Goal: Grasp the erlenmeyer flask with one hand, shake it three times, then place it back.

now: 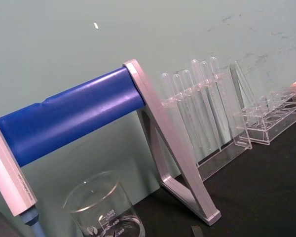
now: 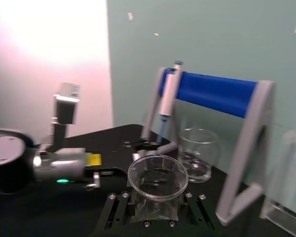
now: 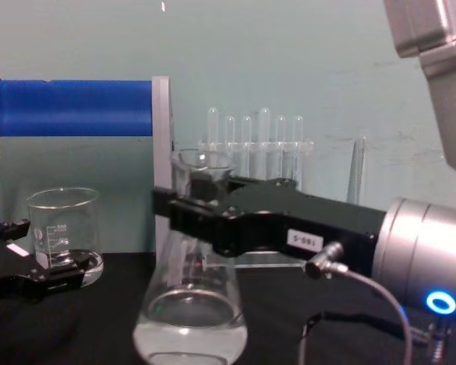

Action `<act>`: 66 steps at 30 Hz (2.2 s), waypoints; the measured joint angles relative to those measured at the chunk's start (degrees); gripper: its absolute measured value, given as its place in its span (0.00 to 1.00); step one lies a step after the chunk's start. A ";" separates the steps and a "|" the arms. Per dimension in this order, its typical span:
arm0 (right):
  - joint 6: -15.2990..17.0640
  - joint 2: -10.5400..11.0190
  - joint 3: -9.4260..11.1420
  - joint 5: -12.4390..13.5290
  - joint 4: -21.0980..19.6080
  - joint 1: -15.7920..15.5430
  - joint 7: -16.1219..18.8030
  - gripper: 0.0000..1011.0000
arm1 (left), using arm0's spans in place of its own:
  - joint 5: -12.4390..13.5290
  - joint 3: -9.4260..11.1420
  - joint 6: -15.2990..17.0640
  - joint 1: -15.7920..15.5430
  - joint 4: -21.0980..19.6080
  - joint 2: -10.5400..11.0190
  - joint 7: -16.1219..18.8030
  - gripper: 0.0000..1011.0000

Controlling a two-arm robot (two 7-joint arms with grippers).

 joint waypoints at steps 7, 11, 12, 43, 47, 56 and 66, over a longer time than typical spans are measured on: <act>-0.76 0.09 2.61 -0.92 1.86 0.82 -3.13 0.44 | 0.00 0.00 0.00 0.00 0.00 0.00 0.00 0.99; -1.10 0.13 4.48 -1.76 3.07 1.25 -4.99 0.44 | 0.00 0.00 0.00 0.00 0.00 0.00 0.00 0.99; -1.12 0.12 4.78 -1.92 3.25 1.30 -5.29 0.44 | 0.00 0.00 0.00 0.00 0.00 0.00 0.00 0.99; -0.56 -2.03 14.11 -7.20 7.60 1.72 -10.76 0.44 | 0.00 0.00 0.00 0.00 0.00 0.00 0.00 0.99; -0.36 -2.57 13.42 -7.18 7.11 1.56 -9.50 0.44 | 0.00 0.00 0.00 0.00 0.00 0.00 0.00 0.99; 0.13 -3.51 9.74 -5.38 4.74 0.87 -5.23 0.44 | 0.00 0.00 0.00 0.00 0.00 0.00 0.00 0.99; 1.20 -2.73 4.53 -3.01 1.72 -0.21 -0.95 0.44 | 0.00 0.00 0.00 0.00 0.00 0.00 0.00 0.99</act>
